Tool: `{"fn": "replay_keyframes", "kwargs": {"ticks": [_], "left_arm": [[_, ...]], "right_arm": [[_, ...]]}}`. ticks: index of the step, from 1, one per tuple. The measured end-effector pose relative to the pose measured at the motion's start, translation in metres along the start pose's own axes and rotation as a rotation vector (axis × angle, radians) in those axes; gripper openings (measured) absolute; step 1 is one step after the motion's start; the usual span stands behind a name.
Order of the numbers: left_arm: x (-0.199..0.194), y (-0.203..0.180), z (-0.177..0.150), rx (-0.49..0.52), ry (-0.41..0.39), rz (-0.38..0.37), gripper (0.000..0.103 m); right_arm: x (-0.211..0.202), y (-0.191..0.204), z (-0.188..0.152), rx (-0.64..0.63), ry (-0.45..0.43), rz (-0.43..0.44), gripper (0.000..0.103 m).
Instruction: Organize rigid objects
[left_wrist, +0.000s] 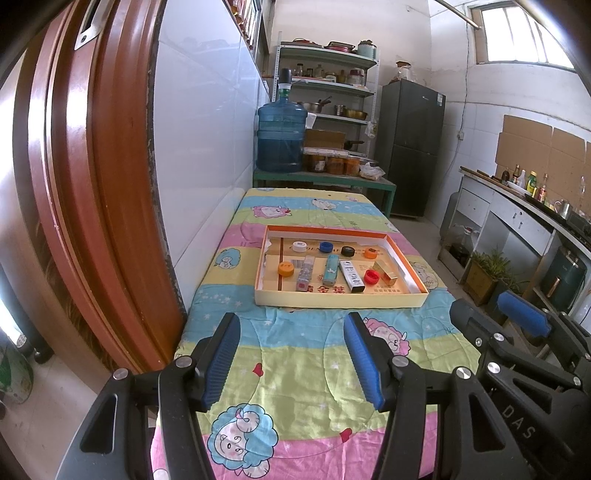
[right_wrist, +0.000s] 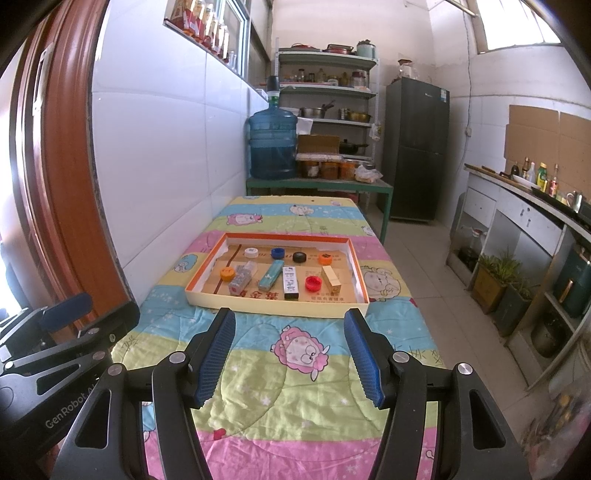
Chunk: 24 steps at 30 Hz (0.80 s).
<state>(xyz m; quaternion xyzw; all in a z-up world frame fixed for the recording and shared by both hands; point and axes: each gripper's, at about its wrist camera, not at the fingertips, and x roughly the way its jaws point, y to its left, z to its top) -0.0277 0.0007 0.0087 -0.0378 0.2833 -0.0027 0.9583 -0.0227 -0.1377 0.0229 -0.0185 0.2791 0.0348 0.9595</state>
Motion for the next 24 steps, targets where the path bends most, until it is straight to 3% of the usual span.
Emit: {"fn": "replay_keyframes", "kwargs": {"ticks": [24], "left_arm": [[0.0025,0.0028,-0.0047,0.001,0.003,0.005,0.059]], "right_arm": [[0.0020,0.0026,-0.0010,-0.001,-0.002,-0.001,0.063]]}}
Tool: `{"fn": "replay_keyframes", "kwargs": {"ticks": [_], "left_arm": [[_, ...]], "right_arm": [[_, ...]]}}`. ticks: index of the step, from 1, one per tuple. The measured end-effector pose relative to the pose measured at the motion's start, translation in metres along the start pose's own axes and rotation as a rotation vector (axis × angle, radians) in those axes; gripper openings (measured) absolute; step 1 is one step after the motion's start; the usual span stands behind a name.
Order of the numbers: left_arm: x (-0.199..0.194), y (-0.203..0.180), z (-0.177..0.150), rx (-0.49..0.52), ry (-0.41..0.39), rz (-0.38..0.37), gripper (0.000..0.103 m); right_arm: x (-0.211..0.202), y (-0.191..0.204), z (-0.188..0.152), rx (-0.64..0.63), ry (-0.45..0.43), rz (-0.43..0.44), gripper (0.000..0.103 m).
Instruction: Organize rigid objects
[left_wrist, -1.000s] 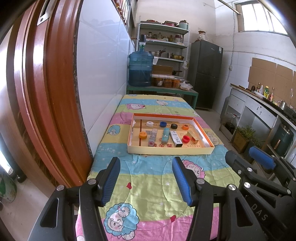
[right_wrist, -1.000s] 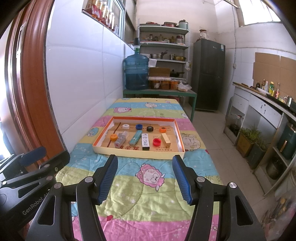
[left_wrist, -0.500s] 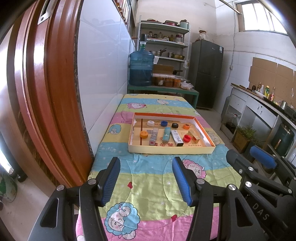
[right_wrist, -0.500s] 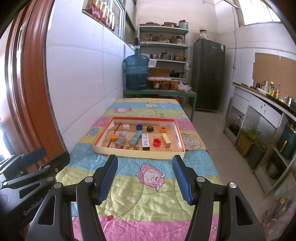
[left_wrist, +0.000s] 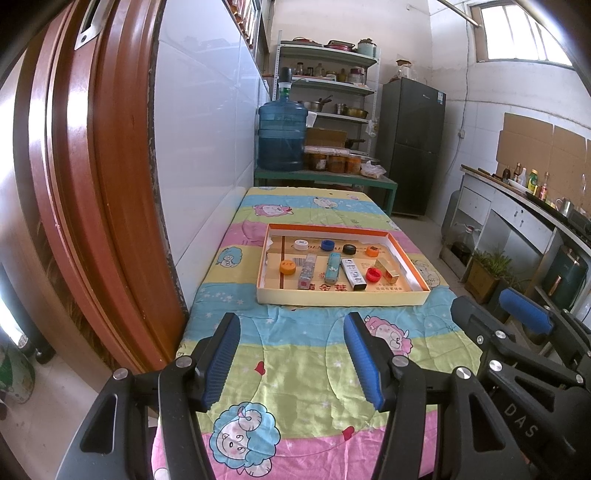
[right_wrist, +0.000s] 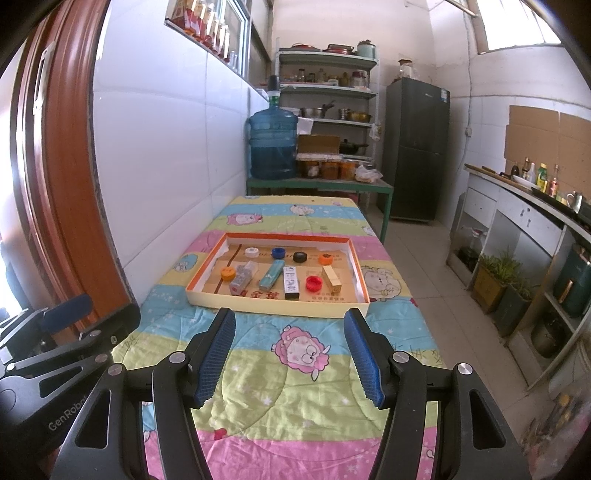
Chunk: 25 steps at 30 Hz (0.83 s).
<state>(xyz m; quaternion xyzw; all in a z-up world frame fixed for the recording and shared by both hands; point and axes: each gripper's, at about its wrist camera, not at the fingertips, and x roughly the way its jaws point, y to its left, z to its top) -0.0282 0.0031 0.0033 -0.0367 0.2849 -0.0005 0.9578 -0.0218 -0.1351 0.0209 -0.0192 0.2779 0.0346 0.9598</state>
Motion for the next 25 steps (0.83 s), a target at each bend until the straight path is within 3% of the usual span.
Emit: {"fn": "replay_keyframes", "kwargs": {"ticks": [25], "left_arm": [[-0.0054,0.0039,-0.0058,-0.024,-0.005,-0.016,0.059]], "right_arm": [[-0.0004,0.0036,-0.0020,-0.004,0.000,0.005,0.063]]}}
